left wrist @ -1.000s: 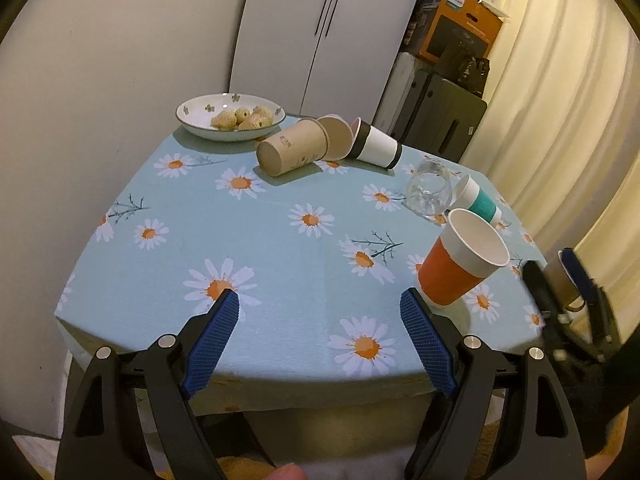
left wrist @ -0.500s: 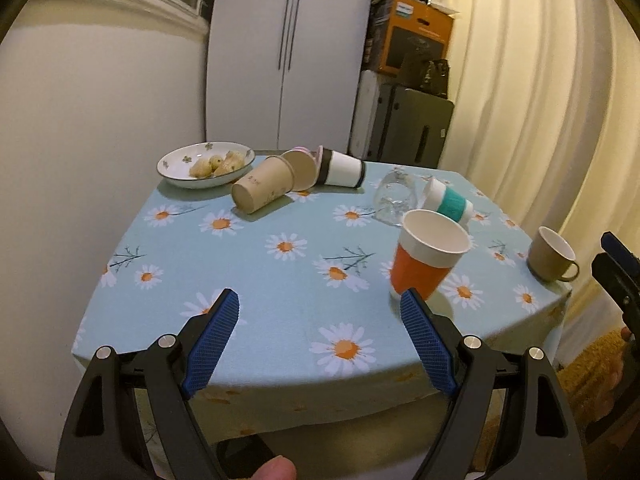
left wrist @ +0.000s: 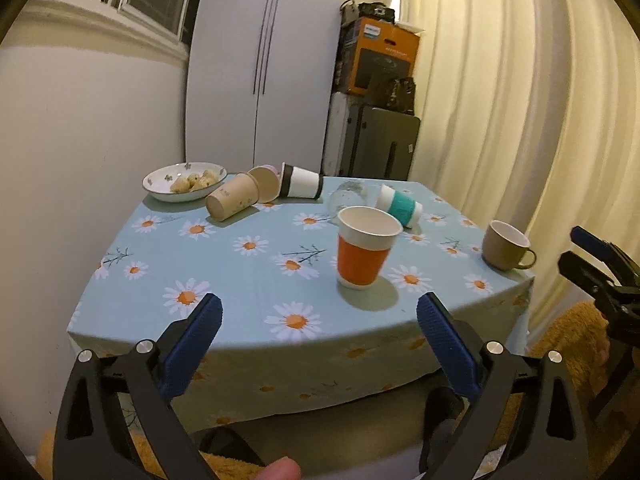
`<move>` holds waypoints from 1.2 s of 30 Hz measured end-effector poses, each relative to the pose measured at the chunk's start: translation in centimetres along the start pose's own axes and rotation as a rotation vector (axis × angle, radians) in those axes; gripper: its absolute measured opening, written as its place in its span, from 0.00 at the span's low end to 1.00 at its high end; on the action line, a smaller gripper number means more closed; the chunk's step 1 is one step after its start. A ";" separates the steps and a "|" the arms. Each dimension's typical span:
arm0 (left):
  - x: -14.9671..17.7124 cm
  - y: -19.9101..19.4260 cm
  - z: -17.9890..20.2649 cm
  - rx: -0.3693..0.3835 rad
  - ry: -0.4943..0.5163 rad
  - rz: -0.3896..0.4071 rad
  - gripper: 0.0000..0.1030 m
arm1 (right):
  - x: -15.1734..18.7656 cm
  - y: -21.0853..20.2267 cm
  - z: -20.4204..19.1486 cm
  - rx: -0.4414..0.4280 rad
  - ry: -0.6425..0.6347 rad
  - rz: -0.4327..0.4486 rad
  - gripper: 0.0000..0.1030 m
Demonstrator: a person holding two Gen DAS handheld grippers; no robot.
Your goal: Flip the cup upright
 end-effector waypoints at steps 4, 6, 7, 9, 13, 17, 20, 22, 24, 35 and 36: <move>0.3 -0.6 1.3 0.011 0.021 0.011 0.93 | 0.3 -0.9 -0.1 -0.009 0.001 0.000 0.95; 0.4 -1.0 1.9 0.020 0.025 0.020 0.93 | 0.2 -1.4 0.0 -0.011 0.008 0.015 0.95; 0.5 -1.1 2.0 0.021 0.026 0.023 0.93 | 0.1 -1.4 0.1 -0.010 0.009 0.015 0.95; 0.8 -1.4 2.5 0.027 0.030 0.024 0.93 | 0.3 -1.6 0.2 -0.014 0.019 0.008 0.95; 1.1 -1.8 3.3 0.031 0.046 0.025 0.93 | 0.5 -1.6 0.3 -0.010 0.020 -0.004 0.95; 1.3 -2.0 3.6 0.033 0.043 0.026 0.93 | 0.8 -0.9 -0.2 -0.001 0.001 -0.029 0.95; 1.4 -2.0 3.5 0.025 0.045 0.023 0.93 | 0.8 -1.0 -0.5 0.004 -0.008 -0.020 0.95; 1.4 -1.9 3.5 0.025 0.043 0.024 0.93 | 0.7 -1.3 -0.8 0.010 -0.023 -0.007 0.95; 1.4 -2.0 3.5 0.024 0.041 0.022 0.93 | 0.9 -1.4 -1.1 0.011 -0.039 -0.006 0.95; 1.8 -1.3 3.8 0.013 0.054 -0.006 0.93 | 1.3 -0.7 -1.3 0.012 -0.045 -0.030 0.95; 1.8 -1.3 3.7 0.013 0.053 -0.007 0.93 | 1.4 -0.7 -1.2 0.014 -0.044 -0.032 0.95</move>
Point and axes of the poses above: each gripper's, at about its wrist camera, not at the fingertips, and y roughly the way its jaws point, z to its right, x to its underside, the point moved 10 cm from there along y, roughly the way its jaws point, and after that the axes turned 13 degrees about x, right-handed, at the moved point
